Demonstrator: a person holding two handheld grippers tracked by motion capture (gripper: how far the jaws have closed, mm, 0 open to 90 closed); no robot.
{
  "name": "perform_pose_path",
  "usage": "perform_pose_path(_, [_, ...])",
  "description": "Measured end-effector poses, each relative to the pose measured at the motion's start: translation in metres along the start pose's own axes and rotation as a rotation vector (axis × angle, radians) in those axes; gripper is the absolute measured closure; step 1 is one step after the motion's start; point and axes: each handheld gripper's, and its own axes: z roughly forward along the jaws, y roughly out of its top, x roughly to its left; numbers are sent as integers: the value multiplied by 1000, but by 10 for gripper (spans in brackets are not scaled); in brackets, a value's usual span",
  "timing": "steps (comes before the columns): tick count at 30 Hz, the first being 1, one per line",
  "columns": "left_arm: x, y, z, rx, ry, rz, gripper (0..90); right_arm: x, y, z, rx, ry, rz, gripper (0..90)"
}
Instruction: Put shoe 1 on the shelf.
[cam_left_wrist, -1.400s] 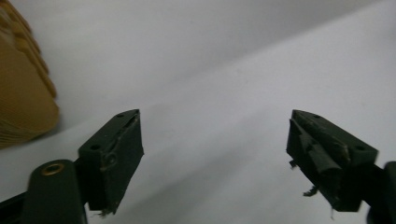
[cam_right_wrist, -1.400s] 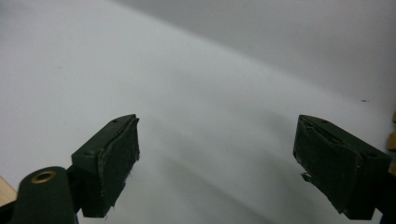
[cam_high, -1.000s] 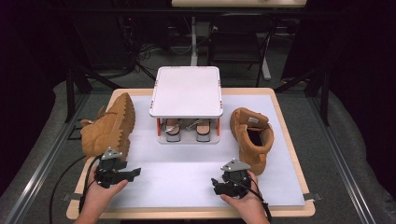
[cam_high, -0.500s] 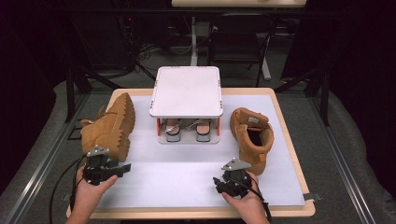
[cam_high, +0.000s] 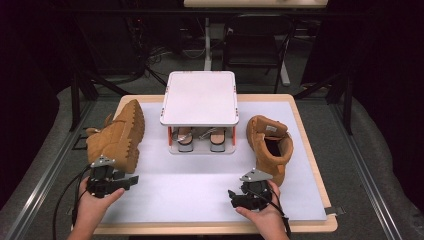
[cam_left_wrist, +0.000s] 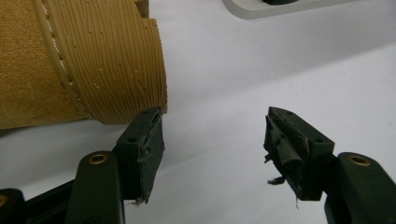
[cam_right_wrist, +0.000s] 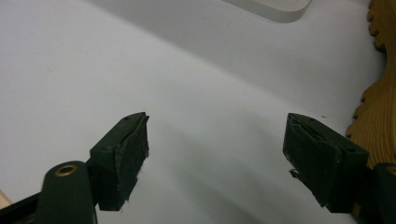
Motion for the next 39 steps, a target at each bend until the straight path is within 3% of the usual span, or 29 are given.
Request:
perform_pose_path(6, [2, 1, -7, -5, 8, -1, 460, 0, -1, 1, 15, 6, -18, 280])
perform_pose_path(9, [7, 1, -10, -24, 21, -10, 462, 1, -1, 1, 32, 8, -39, 329])
perform_pose_path(17, [21, 2, -22, -64, 36, -37, 481, 4, -2, 2, 13, -3, -67, 407])
perform_pose_path(24, [38, 9, -37, -86, 84, -44, 478, 8, -3, 7, 27, 11, -102, 460])
perform_pose_path(26, [44, 12, -42, -104, 102, -68, 450, 9, -4, 7, 32, 29, -110, 481])
perform_pose_path(29, [57, 18, -47, -128, 69, -121, 455, 10, -4, 9, 41, 40, -108, 484])
perform_pose_path(39, [83, 37, -42, -72, 146, -163, 490, 9, -5, 10, 53, 42, -91, 506])
